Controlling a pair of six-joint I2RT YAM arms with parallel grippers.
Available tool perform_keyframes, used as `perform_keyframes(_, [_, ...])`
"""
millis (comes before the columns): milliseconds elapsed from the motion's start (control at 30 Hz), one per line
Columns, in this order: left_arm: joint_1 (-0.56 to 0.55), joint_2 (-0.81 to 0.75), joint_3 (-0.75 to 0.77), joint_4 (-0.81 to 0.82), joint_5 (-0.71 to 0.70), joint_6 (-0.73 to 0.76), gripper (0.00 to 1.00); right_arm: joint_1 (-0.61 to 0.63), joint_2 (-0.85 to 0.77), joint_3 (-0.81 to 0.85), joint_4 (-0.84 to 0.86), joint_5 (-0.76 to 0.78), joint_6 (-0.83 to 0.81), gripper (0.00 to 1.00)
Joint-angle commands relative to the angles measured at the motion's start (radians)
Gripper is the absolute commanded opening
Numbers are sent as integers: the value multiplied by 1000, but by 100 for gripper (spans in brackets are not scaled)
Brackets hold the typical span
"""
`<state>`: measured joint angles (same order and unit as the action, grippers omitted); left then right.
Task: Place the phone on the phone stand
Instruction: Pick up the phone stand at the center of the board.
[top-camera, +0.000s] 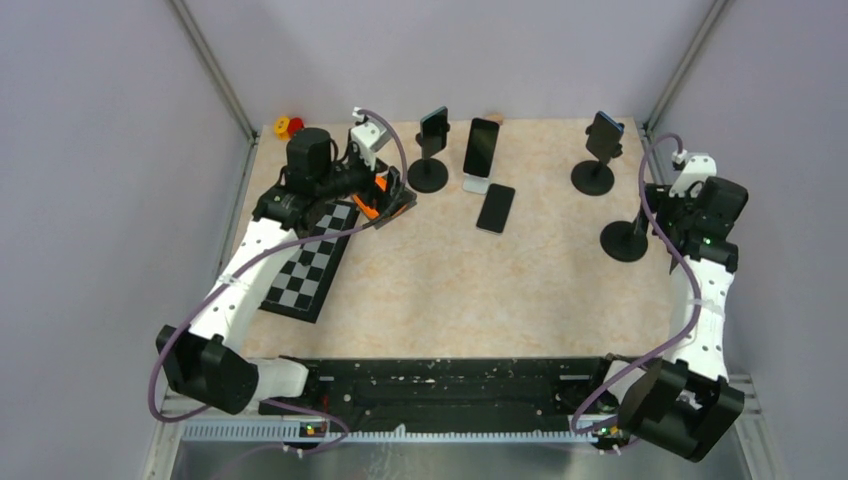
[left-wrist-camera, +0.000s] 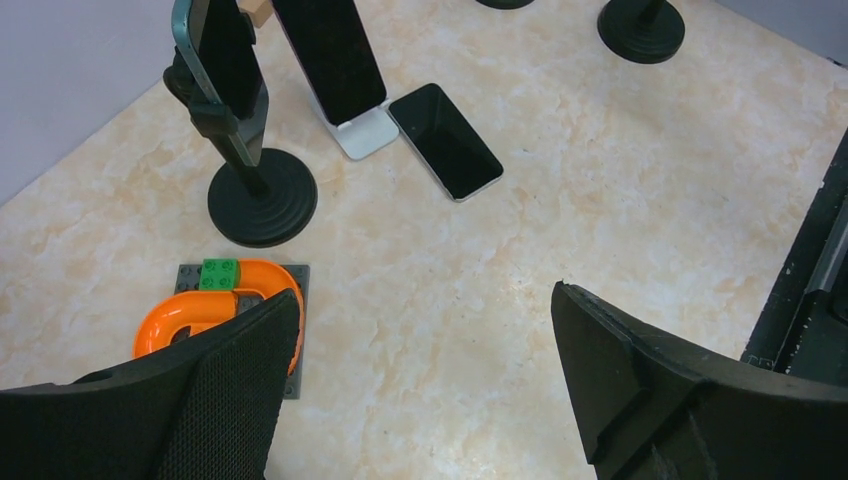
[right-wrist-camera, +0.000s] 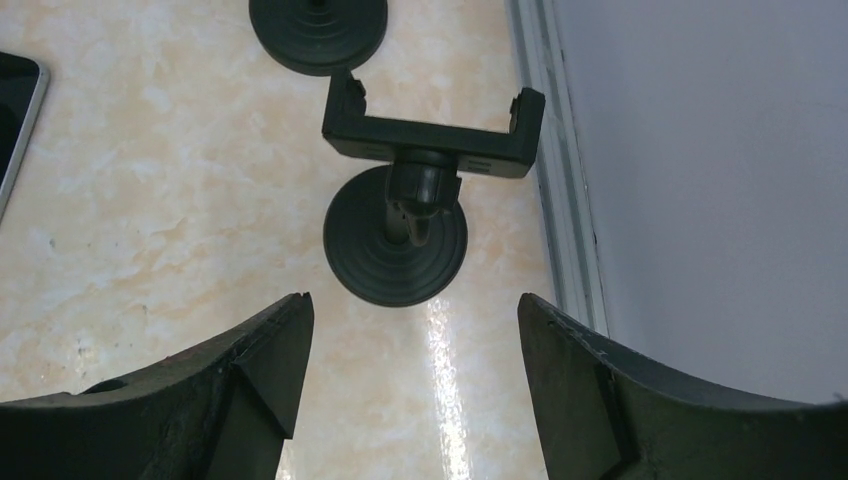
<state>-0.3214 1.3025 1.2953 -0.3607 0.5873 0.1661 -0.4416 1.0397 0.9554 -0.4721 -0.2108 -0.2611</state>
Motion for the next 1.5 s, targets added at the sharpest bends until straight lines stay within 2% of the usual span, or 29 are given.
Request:
perform_keyframes(0, [2, -29, -4, 37, 35, -21, 99, -5, 55, 4, 128, 0, 0, 75])
perform_keyframes(267, [2, -64, -53, 69, 33, -33, 99, -5, 157, 40, 193, 11, 26, 68])
perform_keyframes(600, [3, -76, -81, 77, 35, -26, 99, -5, 187, 32, 260, 3, 64, 51])
perform_keyframes(1067, [2, -85, -110, 83, 28, -44, 99, -6, 205, 38, 294, -59, 96, 9])
perform_keyframes(1133, [2, -93, -117, 80, 25, -42, 99, -5, 197, 40, 294, -94, 88, 0])
perform_keyframes(1300, [2, -119, -133, 50, 66, -2, 99, -5, 163, 39, 277, -246, 43, 0])
perform_keyframes(1467, [2, -152, -139, 15, 107, 34, 99, -4, 116, 39, 242, -466, -27, 0])
